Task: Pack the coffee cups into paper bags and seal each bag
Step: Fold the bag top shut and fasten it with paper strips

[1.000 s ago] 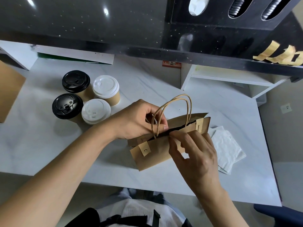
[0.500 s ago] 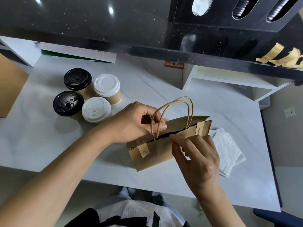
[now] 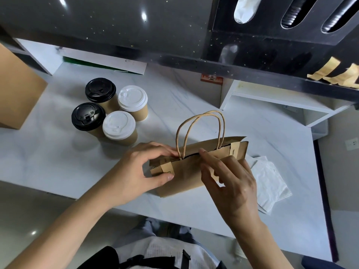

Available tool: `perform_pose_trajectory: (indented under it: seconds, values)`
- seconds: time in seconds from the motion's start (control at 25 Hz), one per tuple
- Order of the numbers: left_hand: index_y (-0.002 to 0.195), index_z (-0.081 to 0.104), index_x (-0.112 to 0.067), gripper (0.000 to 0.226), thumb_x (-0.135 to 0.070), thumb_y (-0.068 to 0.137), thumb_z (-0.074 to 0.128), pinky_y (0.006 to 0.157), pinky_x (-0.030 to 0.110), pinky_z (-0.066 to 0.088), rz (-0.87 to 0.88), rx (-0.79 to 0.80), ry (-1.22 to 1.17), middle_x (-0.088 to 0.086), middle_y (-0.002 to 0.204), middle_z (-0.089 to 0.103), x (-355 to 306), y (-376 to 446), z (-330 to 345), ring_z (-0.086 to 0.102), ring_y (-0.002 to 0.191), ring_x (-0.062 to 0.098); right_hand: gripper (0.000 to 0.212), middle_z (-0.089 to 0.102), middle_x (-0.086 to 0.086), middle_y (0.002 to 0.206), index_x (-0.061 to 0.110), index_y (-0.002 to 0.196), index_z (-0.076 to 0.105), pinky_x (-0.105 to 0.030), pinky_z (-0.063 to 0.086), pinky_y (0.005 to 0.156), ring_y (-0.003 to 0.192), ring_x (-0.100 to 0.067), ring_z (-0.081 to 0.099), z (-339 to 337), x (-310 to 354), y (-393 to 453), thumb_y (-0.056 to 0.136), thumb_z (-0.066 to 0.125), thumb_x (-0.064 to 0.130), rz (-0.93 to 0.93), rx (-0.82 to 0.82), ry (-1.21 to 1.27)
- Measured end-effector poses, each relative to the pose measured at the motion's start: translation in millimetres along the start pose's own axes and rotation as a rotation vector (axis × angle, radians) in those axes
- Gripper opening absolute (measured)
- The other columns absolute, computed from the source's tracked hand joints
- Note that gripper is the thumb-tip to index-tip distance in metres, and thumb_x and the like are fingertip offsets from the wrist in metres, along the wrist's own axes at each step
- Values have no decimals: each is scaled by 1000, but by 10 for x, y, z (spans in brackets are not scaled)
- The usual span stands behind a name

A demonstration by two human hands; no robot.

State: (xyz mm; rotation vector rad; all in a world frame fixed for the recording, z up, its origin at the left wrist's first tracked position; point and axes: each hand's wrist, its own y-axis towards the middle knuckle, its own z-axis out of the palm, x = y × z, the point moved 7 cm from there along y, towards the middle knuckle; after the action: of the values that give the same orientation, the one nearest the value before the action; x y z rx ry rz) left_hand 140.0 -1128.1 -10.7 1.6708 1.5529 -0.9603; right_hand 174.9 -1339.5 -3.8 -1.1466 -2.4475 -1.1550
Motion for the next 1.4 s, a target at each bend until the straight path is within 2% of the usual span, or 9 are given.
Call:
perform_pose_trajectory:
  seconds: [0.16, 0.28, 0.4, 0.48, 0.6, 0.72, 1.0, 1.2, 1.4]
  values:
    - [119, 69, -39, 45, -16, 82, 84, 102, 8, 37, -14, -64, -32, -21, 126, 66, 21, -71, 2, 60, 124, 4, 34, 55, 5, 88, 19, 128, 69, -40, 48, 71, 77, -18, 53, -65, -72, -37, 95, 73, 21, 89, -62, 41]
    - [124, 66, -38, 52, -24, 78, 87, 106, 9, 34, -47, -96, -17, -19, 135, 61, 65, -112, 55, 54, 131, 5, 52, 55, 6, 117, 22, 131, 55, -53, 48, 86, 105, -24, 56, -200, -313, -72, 85, 77, 33, 337, -193, 93]
    - [126, 63, -39, 56, -32, 75, 87, 107, 9, 33, -79, -129, -25, -19, 142, 55, 96, -143, 125, 49, 136, 5, 75, 45, 13, 147, 27, 150, 39, -56, 43, 105, 133, -19, 48, -183, -507, -85, 85, 73, 45, 468, -103, 152]
    - [123, 65, -38, 46, -34, 80, 82, 107, 10, 35, -71, -164, -51, -17, 141, 56, 94, -155, 150, 49, 136, 5, 71, 41, 23, 150, 39, 155, 32, -51, 40, 113, 140, -11, 44, -83, -595, -110, 92, 63, 47, 560, 10, 298]
    - [118, 70, -35, 28, -35, 90, 75, 108, 17, 39, -56, -203, -71, -15, 137, 60, 102, -159, 162, 52, 135, 8, 49, 50, 26, 144, 47, 147, 44, -48, 41, 115, 136, -6, 49, 8, -712, -143, 100, 55, 41, 676, 79, 518]
    - [112, 74, -32, 22, -34, 90, 74, 107, 22, 42, -67, -230, -77, -14, 131, 65, 137, -162, 165, 57, 130, 9, 34, 61, 14, 137, 33, 138, 57, -49, 45, 112, 129, -10, 57, -18, -790, -88, 104, 59, 26, 676, 52, 566]
    - [114, 73, -32, 22, -29, 92, 74, 107, 36, 48, -80, -299, -121, -12, 130, 66, 170, -115, 137, 60, 128, 14, 36, 64, 9, 132, 28, 134, 58, -45, 48, 111, 128, -16, 60, -8, -874, -81, 101, 64, 17, 648, 65, 573]
    - [135, 56, -45, 69, -51, 72, 82, 105, 27, 49, -252, -401, -262, -14, 138, 60, 321, -235, 229, 52, 134, 5, 61, 61, 5, 140, 41, 148, 44, -44, 50, 109, 128, -12, 59, 124, -899, -250, 92, 67, 49, 755, 199, 650]
    - [142, 44, -48, 97, -49, 56, 89, 100, 25, 52, -379, -396, -368, -12, 133, 61, 485, -340, 447, 56, 126, 1, 73, 65, 14, 131, 35, 144, 47, -42, 51, 105, 119, -5, 62, 256, -910, -432, 81, 64, 68, 815, 313, 616]
